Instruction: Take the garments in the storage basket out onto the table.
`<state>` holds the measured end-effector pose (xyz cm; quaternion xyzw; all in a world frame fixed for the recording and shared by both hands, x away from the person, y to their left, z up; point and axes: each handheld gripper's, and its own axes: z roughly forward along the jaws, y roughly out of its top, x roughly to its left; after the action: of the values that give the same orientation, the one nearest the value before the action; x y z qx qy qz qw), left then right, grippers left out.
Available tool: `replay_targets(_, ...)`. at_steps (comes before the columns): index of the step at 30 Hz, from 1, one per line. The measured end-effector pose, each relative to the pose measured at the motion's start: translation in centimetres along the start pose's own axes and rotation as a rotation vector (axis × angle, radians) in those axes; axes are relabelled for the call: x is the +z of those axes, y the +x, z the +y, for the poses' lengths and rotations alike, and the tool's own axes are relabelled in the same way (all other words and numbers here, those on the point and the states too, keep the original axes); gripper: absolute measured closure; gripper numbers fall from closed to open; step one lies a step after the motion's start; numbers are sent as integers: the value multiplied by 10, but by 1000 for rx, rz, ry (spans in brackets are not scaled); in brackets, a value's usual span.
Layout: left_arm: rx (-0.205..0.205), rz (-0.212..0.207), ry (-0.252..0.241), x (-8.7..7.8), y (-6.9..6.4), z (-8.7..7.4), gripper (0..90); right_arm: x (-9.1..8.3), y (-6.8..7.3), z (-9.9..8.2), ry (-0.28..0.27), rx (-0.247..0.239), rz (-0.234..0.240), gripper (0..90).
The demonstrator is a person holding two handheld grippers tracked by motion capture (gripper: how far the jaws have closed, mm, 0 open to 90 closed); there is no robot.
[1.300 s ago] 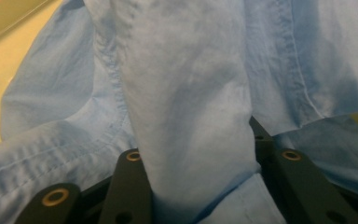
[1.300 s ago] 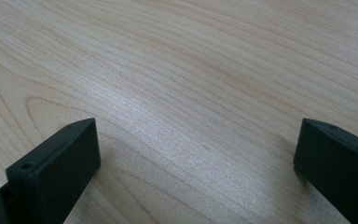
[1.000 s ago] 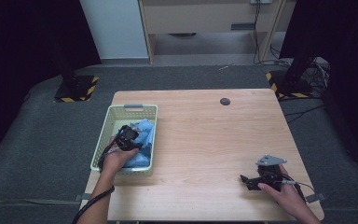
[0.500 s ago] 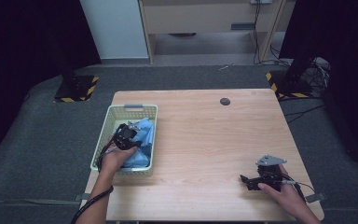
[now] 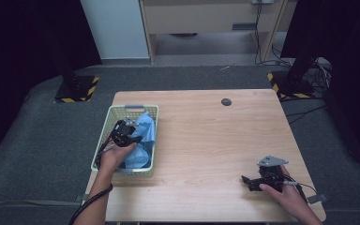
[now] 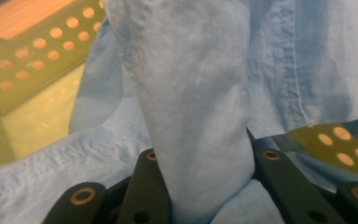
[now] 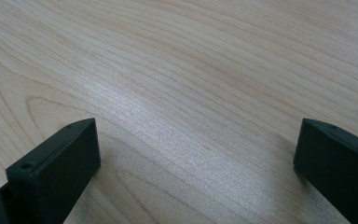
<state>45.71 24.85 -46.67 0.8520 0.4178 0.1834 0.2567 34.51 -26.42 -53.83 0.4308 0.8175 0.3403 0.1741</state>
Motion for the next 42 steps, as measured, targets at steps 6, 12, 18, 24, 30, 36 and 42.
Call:
replay_targets(6,5,3,-15,-7,1,5,757,0,0,0,0,0,0,5)
replay_targets(12,8,8,-53,-19,1,10,759,0,0,0,0,0,0,5)
replay_targets(18,15,14,-85,-30,2,13,760,0,0,0,0,0,0,5)
replay_targets(24,25,22,-117,-41,2,18,761,0,0,0,0,1,-1,5)
replay_targets(30,42,24,-143,-50,-1,24,761,0,0,0,0,2,-1,5)
replay_targets(36,59,28,-157,-62,-5,32,761,0,0,0,0,1,-1,5)
replay_targets(42,73,31,-187,-77,-10,42,762,0,0,0,0,1,0,5)
